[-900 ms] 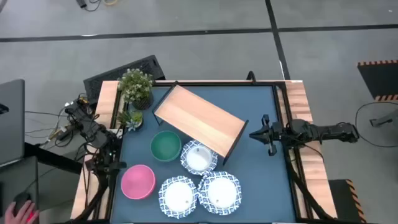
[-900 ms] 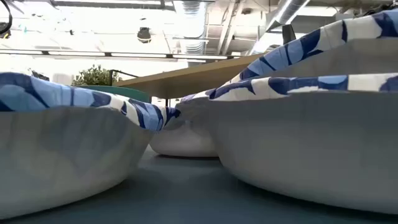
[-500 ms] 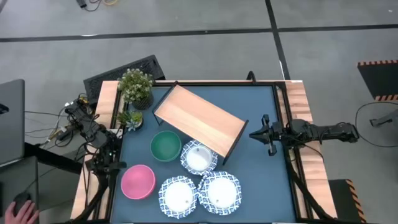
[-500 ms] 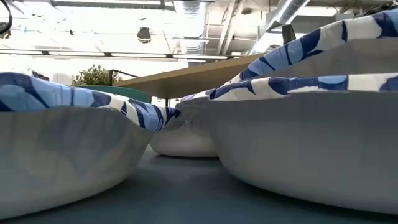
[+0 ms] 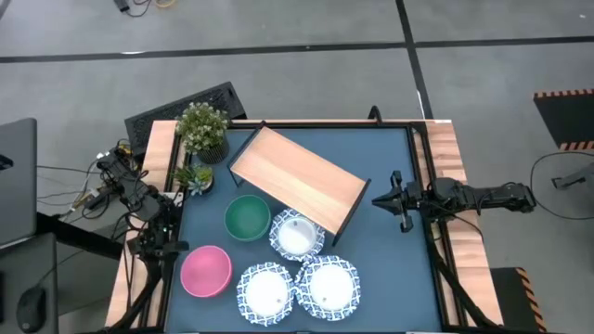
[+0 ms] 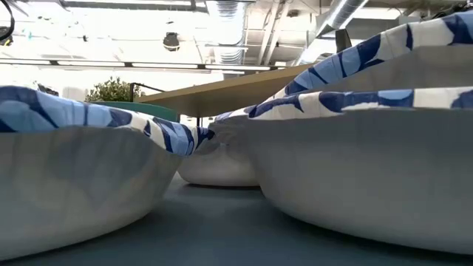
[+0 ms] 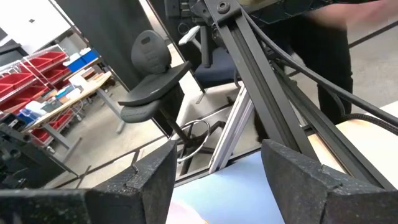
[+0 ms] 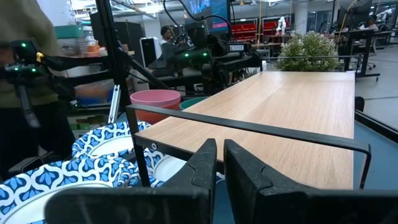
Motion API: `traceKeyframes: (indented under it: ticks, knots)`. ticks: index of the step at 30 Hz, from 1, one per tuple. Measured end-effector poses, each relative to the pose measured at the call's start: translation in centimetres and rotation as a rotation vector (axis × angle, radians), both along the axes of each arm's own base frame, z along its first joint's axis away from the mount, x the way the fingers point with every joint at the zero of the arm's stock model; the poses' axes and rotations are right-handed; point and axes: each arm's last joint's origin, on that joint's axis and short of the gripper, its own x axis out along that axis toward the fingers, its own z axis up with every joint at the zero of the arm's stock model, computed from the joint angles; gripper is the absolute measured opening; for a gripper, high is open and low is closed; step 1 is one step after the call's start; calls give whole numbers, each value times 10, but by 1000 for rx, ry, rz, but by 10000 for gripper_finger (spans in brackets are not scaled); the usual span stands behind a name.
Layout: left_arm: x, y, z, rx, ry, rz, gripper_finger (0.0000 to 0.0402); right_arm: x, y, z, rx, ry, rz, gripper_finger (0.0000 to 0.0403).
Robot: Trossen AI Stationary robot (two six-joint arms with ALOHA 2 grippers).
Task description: Place and stack bowls onto a shelf
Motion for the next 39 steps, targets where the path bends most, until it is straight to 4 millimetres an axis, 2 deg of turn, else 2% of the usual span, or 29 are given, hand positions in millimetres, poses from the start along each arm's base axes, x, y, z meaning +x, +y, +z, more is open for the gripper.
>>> traceKeyframes:
  ticks: [15, 23, 27, 31, 35, 37, 39]
  knots:
    - [0, 0, 0, 3, -15, 9, 221, 0, 0, 0, 0, 0, 0, 58]
    - [7, 1, 1, 52, -206, 216, 221, 0, 0, 0, 0, 1, 0, 58]
    - [11, 3, 1, 82, -234, 365, 221, 0, 0, 0, 0, 0, 0, 58]
    - [15, 5, 3, 5, -68, 537, 221, 0, 0, 0, 0, 1, 0, 58]
    - [16, 7, 0, -11, 63, 633, 221, 0, -2, 1, 2, -6, -33, 58]
    - [17, 8, -1, -2, 87, 662, 221, 0, -3, 1, 3, -9, -49, 58]
    - [19, 11, -1, 15, 55, 768, 221, 0, -3, 1, 2, -8, -55, 58]
